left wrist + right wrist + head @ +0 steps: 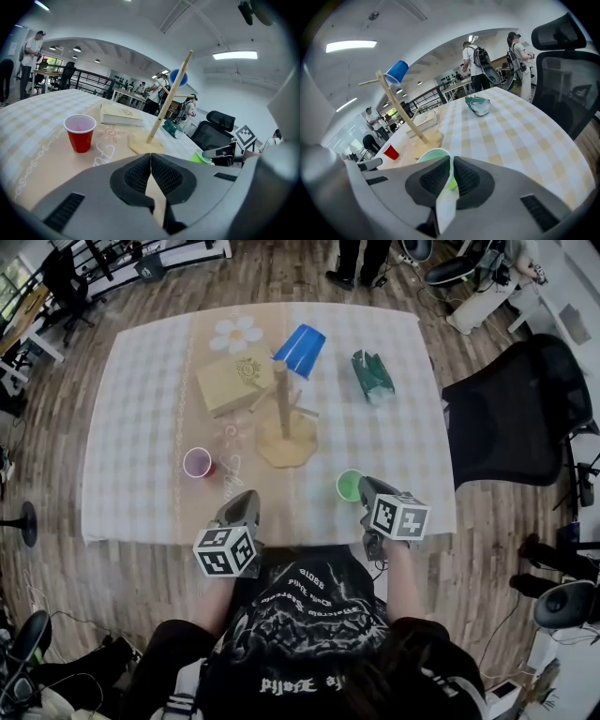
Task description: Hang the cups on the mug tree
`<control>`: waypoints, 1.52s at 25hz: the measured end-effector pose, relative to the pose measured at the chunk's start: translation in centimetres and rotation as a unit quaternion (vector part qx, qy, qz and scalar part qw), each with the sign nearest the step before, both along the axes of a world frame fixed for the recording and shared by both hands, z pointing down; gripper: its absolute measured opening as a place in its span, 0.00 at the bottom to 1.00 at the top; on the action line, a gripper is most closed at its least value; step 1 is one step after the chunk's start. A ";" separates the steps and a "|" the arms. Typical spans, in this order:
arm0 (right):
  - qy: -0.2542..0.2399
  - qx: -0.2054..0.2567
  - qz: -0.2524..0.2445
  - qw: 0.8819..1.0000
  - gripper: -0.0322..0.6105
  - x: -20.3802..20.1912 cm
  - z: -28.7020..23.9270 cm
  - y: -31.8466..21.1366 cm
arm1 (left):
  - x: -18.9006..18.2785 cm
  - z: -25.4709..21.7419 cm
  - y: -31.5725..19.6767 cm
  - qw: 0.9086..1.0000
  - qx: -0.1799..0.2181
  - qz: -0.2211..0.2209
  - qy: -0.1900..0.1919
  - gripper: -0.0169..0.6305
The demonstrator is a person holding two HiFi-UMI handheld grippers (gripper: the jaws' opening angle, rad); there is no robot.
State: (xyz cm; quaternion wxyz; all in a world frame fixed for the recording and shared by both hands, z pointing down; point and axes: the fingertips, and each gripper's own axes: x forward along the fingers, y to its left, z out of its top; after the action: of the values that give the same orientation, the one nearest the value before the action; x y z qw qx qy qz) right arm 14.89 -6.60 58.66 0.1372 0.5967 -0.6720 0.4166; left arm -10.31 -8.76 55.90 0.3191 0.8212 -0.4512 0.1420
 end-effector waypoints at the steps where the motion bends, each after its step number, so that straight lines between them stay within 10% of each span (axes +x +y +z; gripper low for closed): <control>1: 0.004 0.004 0.001 1.000 0.10 0.1 -0.2 -0.2 | 0.0 0.0 0.0 1.000 0.000 -0.002 0.000 0.06; 38: 0.169 0.146 -0.138 0.965 0.10 -1.6 -9.6 -14.9 | -1.6 0.0 -0.6 0.997 0.000 -0.082 -0.009 0.06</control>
State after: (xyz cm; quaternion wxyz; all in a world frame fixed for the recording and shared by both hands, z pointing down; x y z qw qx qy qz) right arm 13.28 -21.54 49.06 0.2166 0.5730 -0.7686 0.1845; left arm -11.95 -9.38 55.88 0.3257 0.7801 -0.5198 0.1234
